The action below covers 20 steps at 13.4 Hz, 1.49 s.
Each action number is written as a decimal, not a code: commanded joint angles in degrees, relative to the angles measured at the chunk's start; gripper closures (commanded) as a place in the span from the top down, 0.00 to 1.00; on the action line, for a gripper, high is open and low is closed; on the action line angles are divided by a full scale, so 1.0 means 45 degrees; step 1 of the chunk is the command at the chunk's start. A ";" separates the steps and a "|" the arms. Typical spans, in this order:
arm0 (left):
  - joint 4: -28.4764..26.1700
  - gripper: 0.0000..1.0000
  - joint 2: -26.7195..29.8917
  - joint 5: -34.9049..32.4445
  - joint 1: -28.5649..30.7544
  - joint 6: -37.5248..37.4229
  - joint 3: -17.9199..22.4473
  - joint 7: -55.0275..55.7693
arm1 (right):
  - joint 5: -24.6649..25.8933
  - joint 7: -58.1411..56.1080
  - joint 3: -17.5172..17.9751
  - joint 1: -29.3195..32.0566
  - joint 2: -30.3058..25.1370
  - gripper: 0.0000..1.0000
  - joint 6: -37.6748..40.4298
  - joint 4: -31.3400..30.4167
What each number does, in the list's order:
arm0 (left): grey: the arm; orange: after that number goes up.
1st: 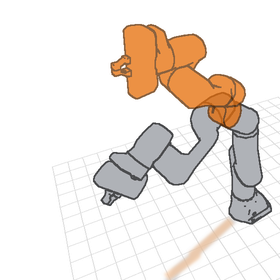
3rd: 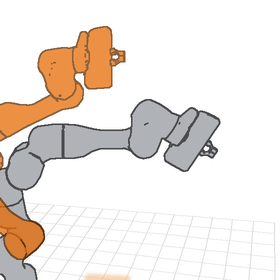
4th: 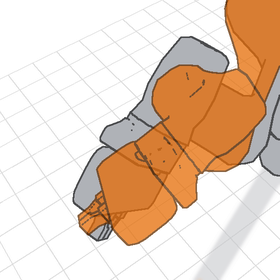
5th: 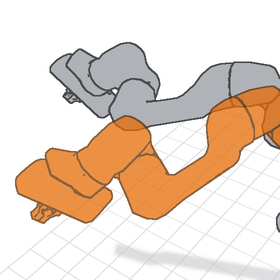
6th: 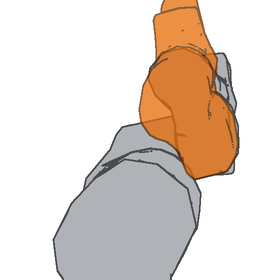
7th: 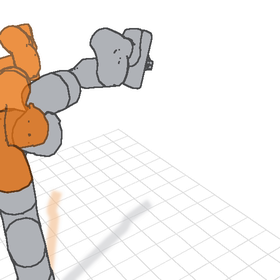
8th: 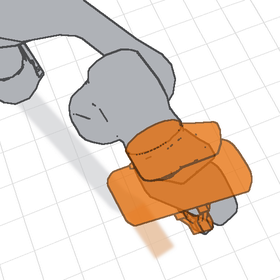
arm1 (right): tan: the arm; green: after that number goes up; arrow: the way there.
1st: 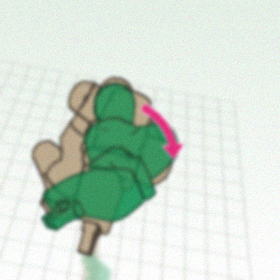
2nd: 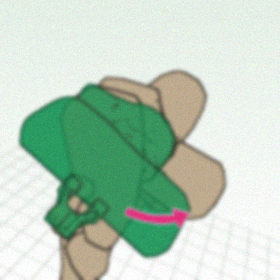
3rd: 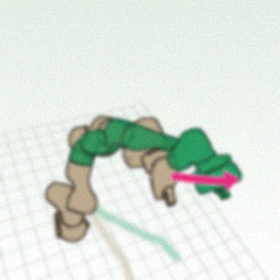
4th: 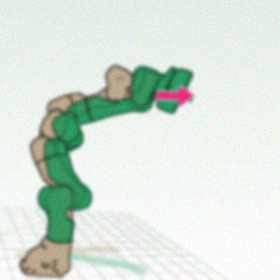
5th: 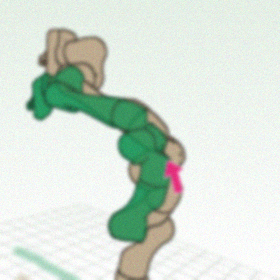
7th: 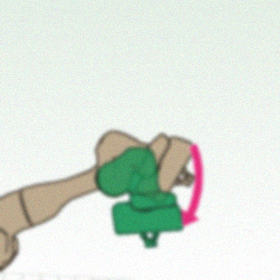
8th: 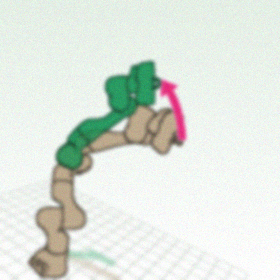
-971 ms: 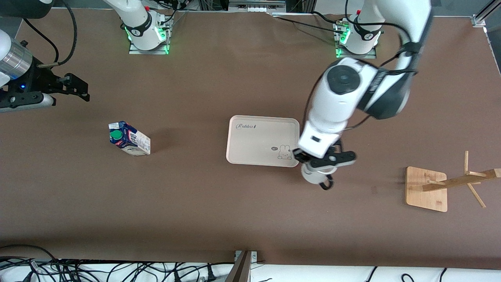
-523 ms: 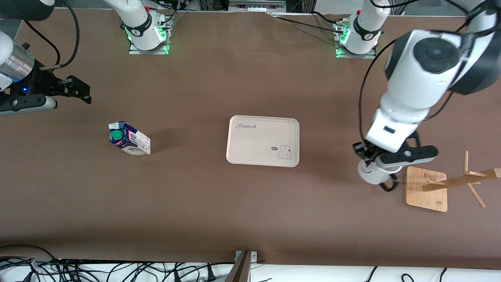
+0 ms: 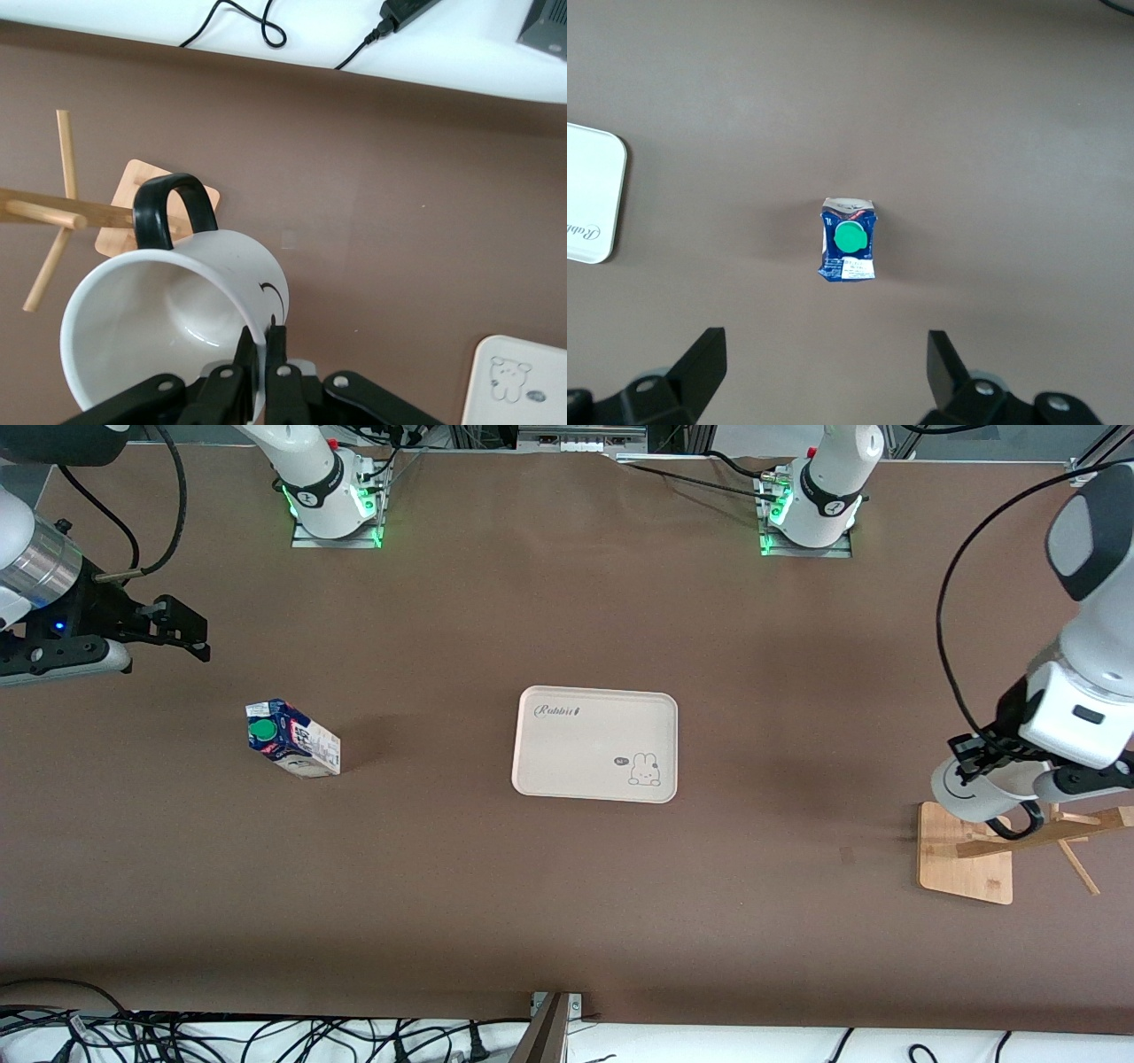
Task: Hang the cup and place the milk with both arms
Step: 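Lift the mug and carry it to the wooden stand with the left gripper, then hook the mug handle onto a stand peg with the left gripper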
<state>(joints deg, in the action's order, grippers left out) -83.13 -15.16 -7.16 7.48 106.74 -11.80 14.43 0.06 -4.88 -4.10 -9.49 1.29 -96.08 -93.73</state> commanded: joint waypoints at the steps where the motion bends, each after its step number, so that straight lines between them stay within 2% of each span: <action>1: -0.0082 0.02 -0.0108 0.0535 0.0407 0.0069 -0.0113 -0.1755 | 0.0240 -0.0010 0.0032 -0.0272 0.0143 1.00 0.0081 0.0321; 5: -0.0140 0.02 -0.0187 0.1063 0.0953 0.0012 -0.0094 -0.2210 | 0.0240 0.0009 0.0033 -0.0313 0.0143 1.00 0.0081 0.0340; 18: -0.0316 0.02 -0.0459 0.1200 0.2437 -0.0125 -0.0133 -0.4261 | 0.0240 0.0009 0.0033 -0.0449 0.0123 1.00 -0.0054 0.0340; 19: -0.0316 0.07 -0.0537 0.1490 0.2516 -0.0125 -0.0113 -0.4280 | 0.0240 0.0009 0.0033 -0.0469 0.0123 1.00 -0.0210 0.0321; 20: -0.0336 0.40 -0.0538 0.1551 0.2614 -0.0183 -0.0113 -0.4261 | 0.0221 -0.0010 0.0052 -0.0488 0.0104 1.00 -0.0212 0.0321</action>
<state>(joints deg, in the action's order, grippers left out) -84.48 -17.64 -2.22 17.90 106.26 -11.83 -2.94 0.21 -4.88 -3.95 -11.11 1.31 -97.01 -93.64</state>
